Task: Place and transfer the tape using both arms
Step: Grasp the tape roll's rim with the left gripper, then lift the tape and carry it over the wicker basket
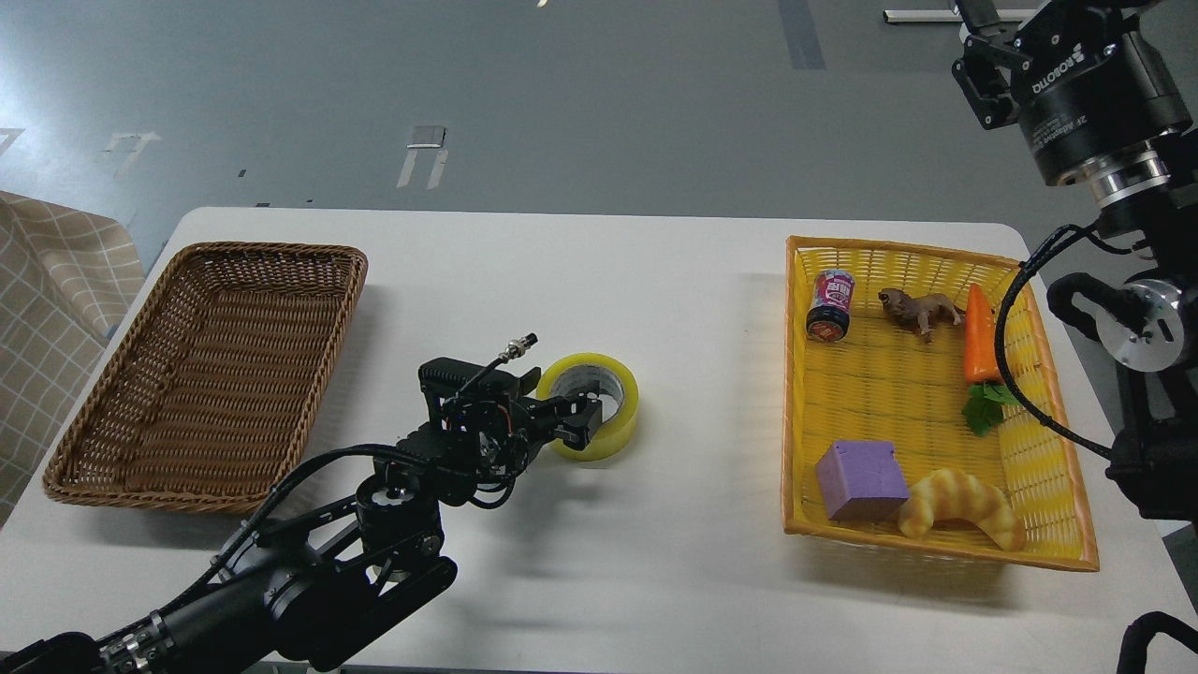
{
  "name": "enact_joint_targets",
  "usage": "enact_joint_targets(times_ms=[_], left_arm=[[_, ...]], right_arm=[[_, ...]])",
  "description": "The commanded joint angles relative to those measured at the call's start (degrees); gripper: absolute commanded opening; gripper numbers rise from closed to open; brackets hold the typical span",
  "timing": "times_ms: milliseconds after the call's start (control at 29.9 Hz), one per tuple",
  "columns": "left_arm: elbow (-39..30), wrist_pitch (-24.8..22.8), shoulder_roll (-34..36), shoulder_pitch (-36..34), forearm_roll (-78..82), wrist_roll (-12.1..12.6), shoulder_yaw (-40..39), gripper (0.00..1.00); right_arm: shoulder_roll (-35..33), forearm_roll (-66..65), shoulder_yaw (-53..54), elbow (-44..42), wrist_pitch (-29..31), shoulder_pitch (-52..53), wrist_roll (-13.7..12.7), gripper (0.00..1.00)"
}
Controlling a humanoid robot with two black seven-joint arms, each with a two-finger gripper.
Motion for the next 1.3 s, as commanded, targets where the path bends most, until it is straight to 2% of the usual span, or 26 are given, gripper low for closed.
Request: enact_joint_targets(times_ms=[0, 100, 201, 435, 803, 1004, 1137, 1271], left_arm=[[0.9, -0.7, 0.0, -0.1, 0.0, -0.1, 0.0, 0.24], [1.7, -0.8, 0.1, -0.8, 0.0, -0.2, 0.0, 0.11], [1.8, -1.0, 0.2, -1.2, 0.0, -0.2, 0.0, 0.09], [2.7, -0.9, 0.2, -2.4, 0.0, 0.0, -0.1, 0.07], [1.8, -1.0, 2.6, -11.0, 0.0, 0.2, 0.0, 0.07], [0.1, -1.1, 8.4, -13.4, 0.0, -0.2, -0.1, 0.07], [-1.4, -1.2, 15.7, -14.8, 0.0, -0.3, -0.3, 0.08], [-1.4, -1.1, 20.2, -16.2, -0.2, -0.3, -0.2, 0.07]], right_arm=[[0.0, -0.1, 0.1, 0.0, -0.2, -0.3, 0.1, 1.0], [0.0, -0.1, 0.1, 0.0, -0.2, -0.4, 0.1, 0.99], [0.0, -0.1, 0.3, 0.0, -0.3, -0.4, 0.2, 0.99], [0.0, -0.1, 0.3, -0.1, -0.4, -0.5, 0.2, 0.99], [0.5, -0.1, 0.2, -0.3, -0.6, -0.5, 0.3, 0.98], [0.6, -0.1, 0.2, -0.4, -0.6, -0.5, 0.3, 0.98], [0.6, -0.1, 0.2, -0.6, -0.6, -0.5, 0.3, 0.98], [0.6, -0.1, 0.2, -0.6, -0.6, -1.2, 0.3, 0.98]])
